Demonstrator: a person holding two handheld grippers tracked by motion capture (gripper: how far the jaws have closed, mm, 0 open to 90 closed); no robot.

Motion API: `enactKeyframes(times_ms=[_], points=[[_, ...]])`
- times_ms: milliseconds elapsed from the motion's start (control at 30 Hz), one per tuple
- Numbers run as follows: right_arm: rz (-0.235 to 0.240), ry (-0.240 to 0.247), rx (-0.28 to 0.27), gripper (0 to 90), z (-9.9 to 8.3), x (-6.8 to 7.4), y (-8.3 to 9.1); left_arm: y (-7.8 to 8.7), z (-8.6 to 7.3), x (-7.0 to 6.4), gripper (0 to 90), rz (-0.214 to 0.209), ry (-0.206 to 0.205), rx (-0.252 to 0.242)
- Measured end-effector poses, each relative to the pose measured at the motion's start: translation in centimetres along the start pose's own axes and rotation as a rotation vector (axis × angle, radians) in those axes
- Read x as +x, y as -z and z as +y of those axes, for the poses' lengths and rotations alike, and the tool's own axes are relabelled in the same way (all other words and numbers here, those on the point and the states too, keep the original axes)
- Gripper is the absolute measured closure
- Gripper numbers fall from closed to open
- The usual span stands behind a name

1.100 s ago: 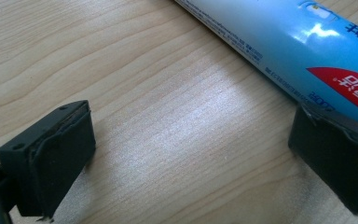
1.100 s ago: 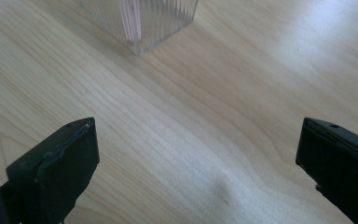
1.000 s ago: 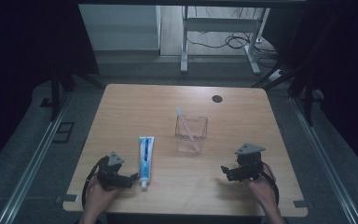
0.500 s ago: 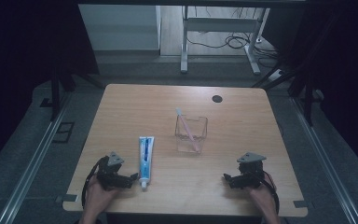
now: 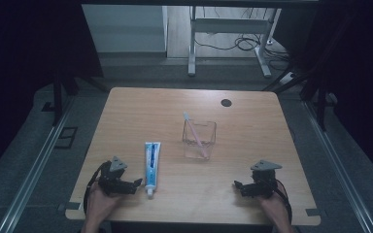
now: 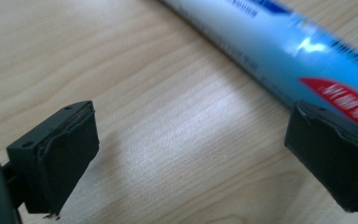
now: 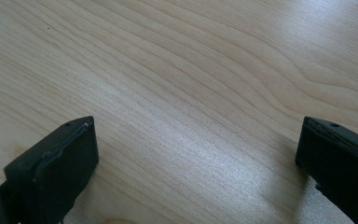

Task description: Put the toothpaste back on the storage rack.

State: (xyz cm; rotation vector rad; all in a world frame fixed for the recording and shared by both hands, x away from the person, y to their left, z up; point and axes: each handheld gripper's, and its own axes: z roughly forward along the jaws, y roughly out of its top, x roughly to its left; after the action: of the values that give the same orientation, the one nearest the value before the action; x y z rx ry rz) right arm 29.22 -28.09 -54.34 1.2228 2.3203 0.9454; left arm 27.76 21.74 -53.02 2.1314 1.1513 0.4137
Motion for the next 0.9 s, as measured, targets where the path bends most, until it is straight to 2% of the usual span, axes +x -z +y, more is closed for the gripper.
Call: enactKeyframes(times_ms=[333, 433, 600, 900], points=[[0.0, 0.0, 0.0, 0.0, 0.0, 0.0, 0.0, 1.2, 1.0, 0.2, 13.5, -0.013, 0.031, -0.03], [0.001, -0.001, 0.0, 0.0, 0.0, 0.0, 0.0, 1.4, 1.4, 0.2, 14.7, -0.031, 0.035, -0.035], [0.0, -0.001, -0.001, 0.0, 0.0, 0.0, 0.0, 1.6, 2.4, -0.2, 19.8, -0.042, 0.004, -0.025], [0.0, 0.001, 0.0, 0.0, 0.0, 0.0, 0.0, 1.6, 4.4, -1.2, 39.7, -0.097, -0.025, -0.024]])
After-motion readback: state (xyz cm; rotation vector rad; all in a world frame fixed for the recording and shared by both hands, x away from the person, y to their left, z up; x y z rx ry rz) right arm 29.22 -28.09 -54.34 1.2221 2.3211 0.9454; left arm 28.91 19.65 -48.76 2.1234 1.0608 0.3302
